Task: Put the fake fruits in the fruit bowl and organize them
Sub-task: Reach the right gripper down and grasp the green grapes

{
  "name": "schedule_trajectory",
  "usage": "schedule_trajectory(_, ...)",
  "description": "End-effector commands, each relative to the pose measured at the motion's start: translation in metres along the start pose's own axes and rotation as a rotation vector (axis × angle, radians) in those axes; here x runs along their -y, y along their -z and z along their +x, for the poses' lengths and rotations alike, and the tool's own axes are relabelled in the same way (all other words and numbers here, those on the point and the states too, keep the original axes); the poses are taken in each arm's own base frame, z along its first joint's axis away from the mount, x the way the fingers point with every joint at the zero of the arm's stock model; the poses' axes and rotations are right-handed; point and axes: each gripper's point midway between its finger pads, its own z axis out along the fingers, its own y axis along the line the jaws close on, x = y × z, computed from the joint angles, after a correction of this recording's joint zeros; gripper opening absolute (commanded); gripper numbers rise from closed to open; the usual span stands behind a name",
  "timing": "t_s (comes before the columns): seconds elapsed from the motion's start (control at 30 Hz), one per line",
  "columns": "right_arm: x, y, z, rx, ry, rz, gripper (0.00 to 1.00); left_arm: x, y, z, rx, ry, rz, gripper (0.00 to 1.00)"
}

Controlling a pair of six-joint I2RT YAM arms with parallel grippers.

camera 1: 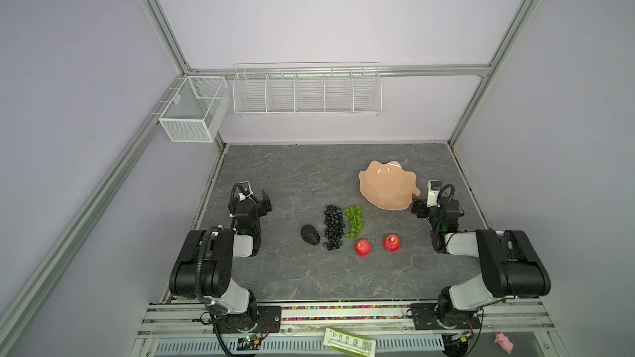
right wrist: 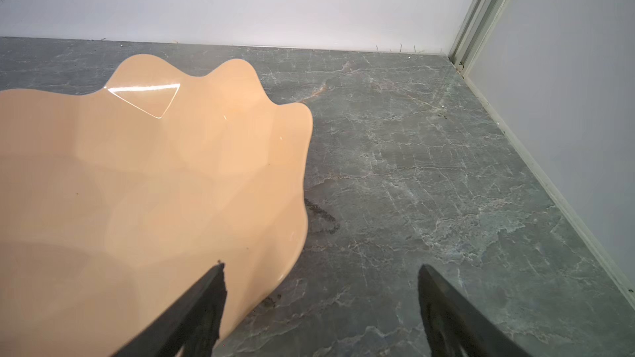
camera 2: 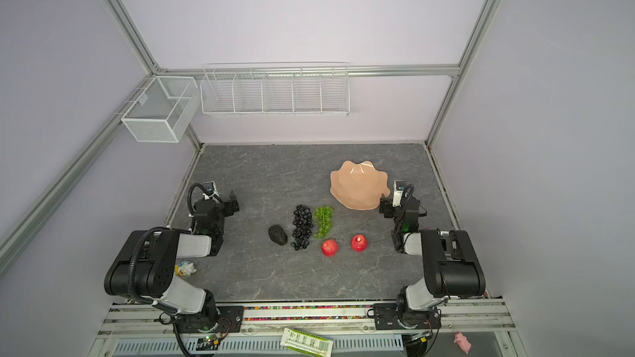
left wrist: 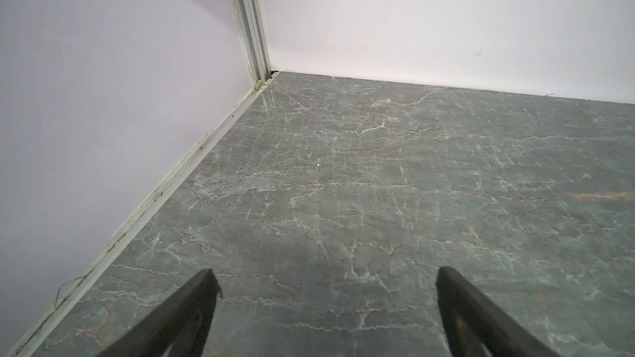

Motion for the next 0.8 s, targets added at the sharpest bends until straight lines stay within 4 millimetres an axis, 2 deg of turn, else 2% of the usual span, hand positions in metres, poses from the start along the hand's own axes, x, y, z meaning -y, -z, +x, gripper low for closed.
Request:
schedule_trajectory(0.0,-0.0021,-0.0023,-0.0034,0.005,0.004,-0.009,0.88,0.0023,-0.0017,-0.0119,0.028,0.01,0.011,0.99)
schedule_trajectory(0.77,-0.0016,-0.0008,-0.0053,0.015,0.007,-0.003,0.88,0.0022,-0.0018,-0.0116,0.026,0.013,0.011,0.99)
